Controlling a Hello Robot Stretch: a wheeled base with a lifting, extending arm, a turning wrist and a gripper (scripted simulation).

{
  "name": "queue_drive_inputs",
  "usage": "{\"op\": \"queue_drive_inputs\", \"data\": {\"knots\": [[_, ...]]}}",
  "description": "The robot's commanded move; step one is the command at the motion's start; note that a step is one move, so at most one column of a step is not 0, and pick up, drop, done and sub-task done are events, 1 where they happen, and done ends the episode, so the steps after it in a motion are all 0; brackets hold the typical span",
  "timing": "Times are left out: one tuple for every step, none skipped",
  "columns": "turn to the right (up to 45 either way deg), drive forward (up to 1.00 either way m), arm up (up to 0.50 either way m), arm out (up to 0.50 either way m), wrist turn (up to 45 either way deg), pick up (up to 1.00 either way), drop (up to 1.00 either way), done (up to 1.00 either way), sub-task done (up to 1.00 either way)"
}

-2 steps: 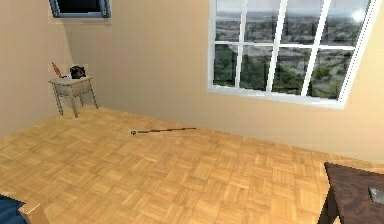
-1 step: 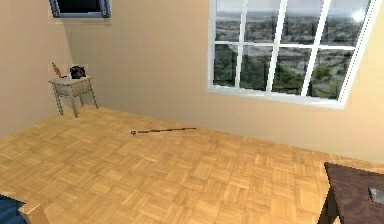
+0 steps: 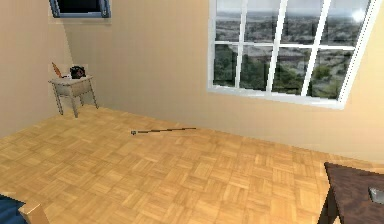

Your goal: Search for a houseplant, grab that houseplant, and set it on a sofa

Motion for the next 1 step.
{"op": "queue_drive_inputs", "data": {"knots": [[0.0, 0.0, 0.36, 0.0, 0.0, 0.0, 0.0, 0.0, 0.0]]}}
